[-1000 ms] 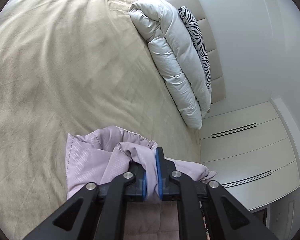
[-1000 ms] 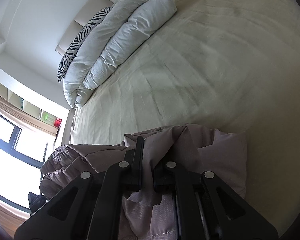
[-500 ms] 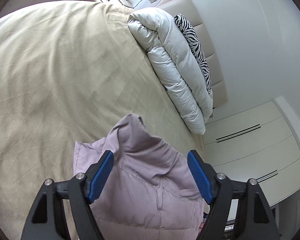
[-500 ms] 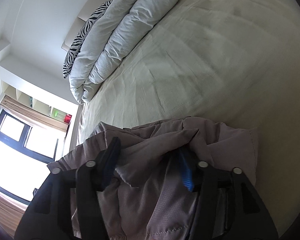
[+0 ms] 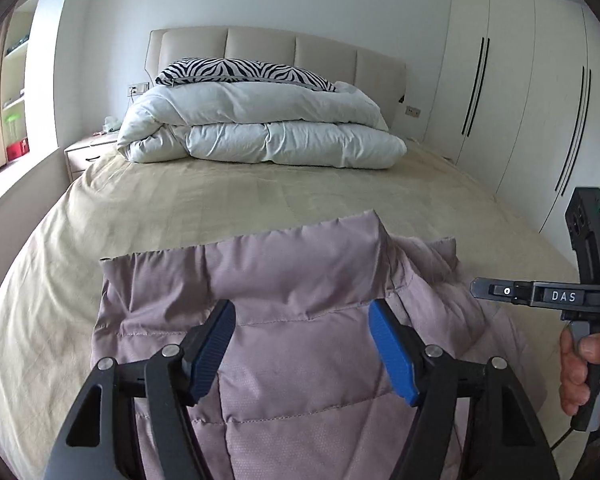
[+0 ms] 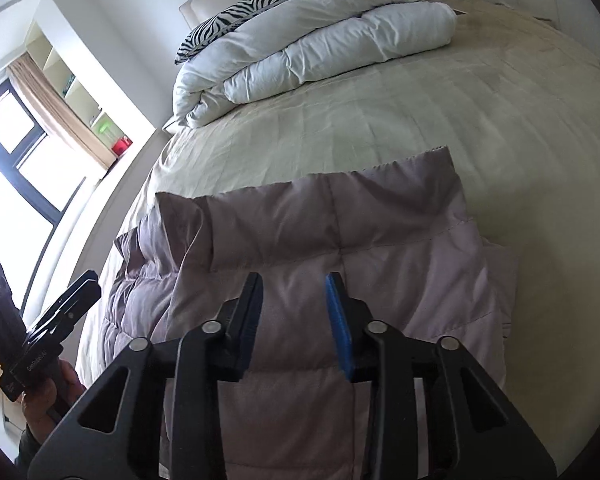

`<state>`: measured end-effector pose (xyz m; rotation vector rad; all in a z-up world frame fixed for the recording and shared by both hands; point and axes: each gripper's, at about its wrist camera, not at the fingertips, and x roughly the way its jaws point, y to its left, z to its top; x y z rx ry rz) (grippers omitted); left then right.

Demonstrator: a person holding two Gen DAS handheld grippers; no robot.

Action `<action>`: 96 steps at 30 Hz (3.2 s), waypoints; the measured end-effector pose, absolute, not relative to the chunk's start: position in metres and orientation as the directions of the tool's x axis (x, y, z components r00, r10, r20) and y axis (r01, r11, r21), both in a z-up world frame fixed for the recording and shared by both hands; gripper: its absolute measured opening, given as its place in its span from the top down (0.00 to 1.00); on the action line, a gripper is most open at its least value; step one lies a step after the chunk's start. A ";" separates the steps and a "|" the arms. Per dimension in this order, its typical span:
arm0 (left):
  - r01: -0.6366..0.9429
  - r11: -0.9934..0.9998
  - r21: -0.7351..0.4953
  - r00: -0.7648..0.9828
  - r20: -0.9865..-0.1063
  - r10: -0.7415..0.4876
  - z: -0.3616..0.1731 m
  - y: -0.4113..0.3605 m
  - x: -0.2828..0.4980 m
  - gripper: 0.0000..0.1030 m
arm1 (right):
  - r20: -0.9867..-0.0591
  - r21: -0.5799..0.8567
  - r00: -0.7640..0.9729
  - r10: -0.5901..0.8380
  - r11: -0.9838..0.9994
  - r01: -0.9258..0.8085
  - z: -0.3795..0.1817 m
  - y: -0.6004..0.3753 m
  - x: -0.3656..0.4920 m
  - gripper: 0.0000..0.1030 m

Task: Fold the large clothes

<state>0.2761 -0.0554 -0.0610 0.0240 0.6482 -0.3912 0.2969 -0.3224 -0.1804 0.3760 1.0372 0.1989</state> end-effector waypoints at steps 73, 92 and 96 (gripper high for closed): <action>0.224 0.974 0.016 0.641 -0.756 -0.135 -0.174 -0.076 0.424 0.19 | -0.873 0.090 0.483 0.066 0.996 0.027 -0.311 -0.283 0.405 0.74; 0.153 0.987 0.041 0.660 -0.748 -0.071 -0.122 -0.003 0.343 0.20 | -0.823 0.095 0.529 0.206 0.969 -0.230 -0.194 -0.206 0.328 0.72; 0.153 0.988 0.018 0.623 -0.778 -0.082 -0.140 0.000 0.346 0.19 | -0.893 0.070 0.427 0.141 0.982 -0.178 -0.228 -0.192 0.341 0.72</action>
